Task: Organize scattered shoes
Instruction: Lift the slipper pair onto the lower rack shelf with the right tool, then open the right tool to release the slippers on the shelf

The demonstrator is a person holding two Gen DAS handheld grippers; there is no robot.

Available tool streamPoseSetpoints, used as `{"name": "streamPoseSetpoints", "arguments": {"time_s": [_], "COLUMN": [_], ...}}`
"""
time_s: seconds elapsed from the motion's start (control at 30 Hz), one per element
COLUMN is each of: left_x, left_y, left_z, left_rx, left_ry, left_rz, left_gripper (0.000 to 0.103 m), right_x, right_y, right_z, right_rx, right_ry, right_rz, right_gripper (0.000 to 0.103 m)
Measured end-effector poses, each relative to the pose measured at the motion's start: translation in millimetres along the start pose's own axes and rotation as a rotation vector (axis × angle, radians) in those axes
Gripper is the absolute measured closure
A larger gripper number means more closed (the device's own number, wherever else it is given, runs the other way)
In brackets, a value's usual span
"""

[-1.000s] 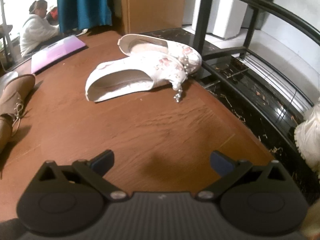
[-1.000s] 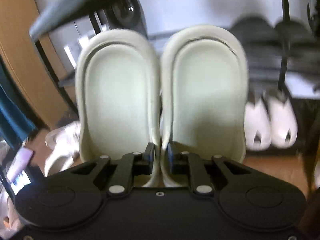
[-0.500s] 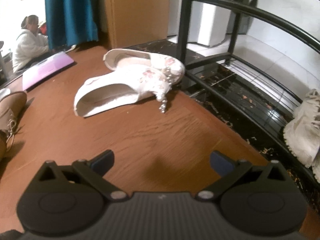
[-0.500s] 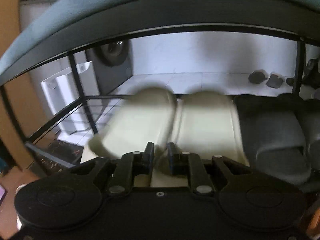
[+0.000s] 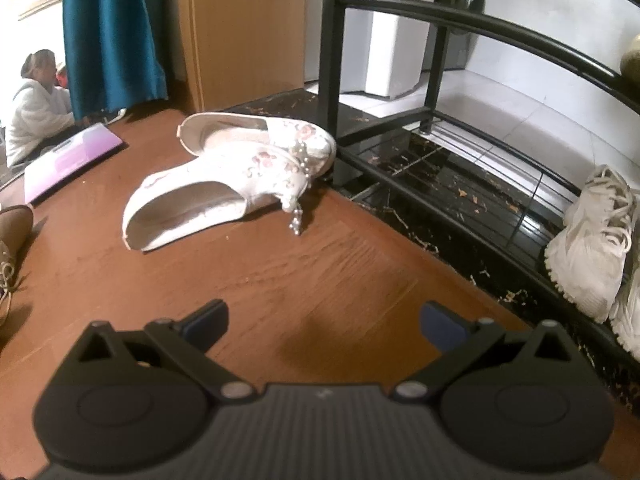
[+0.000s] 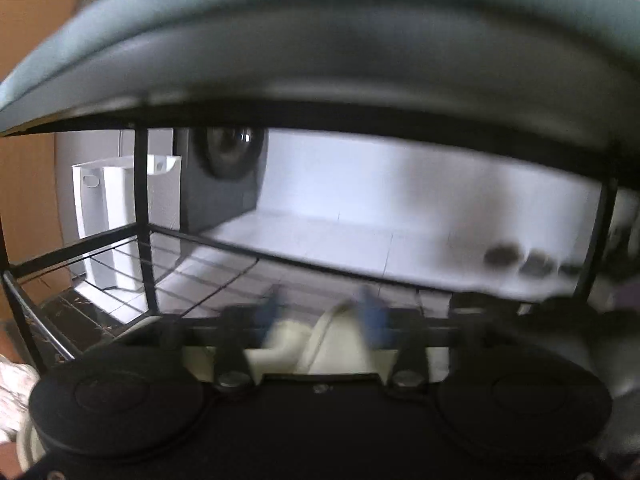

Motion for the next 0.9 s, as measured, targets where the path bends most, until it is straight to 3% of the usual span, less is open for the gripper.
{"name": "streamPoseSetpoints", "arguments": {"time_s": [0.2, 0.33, 0.43, 0.57, 0.77, 0.9], "left_x": [-1, -1, 0, -1, -1, 1], "left_y": [2, 1, 2, 1, 2, 3], "left_z": [0, -2, -3, -5, -2, 0], "left_rx": [-0.024, -0.021, -0.022, -0.017, -0.025, -0.031], "left_ry": [0.005, 0.009, 0.011, 0.009, -0.003, -0.001], "left_rz": [0.001, -0.002, 0.011, 0.01, 0.01, 0.019], "left_gripper": [0.001, 0.001, 0.001, 0.001, 0.001, 0.001], "right_x": [-15, -25, -46, -63, -44, -48], "right_y": [0, 22, 56, 77, 71, 67], "right_z": [-68, -128, -143, -136, -91, -64], "right_rx": [0.118, 0.194, 0.162, 0.131, 0.088, 0.049], "right_ry": [-0.055, -0.117, -0.14, -0.1, -0.027, 0.004], "right_rz": [-0.096, 0.062, 0.138, 0.136, 0.324, 0.293], "right_gripper": [0.023, 0.018, 0.019, 0.019, 0.019, 0.019]}}
Point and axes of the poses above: each gripper's, at about its wrist camera, not at the fingertips, and z roughly the way its jaws point, x to its right, y to its underside, the point moved 3 cm from there along z, roughly the way its jaws point, and after that the axes turned 6 degrees about -y, right-handed, at the moved point
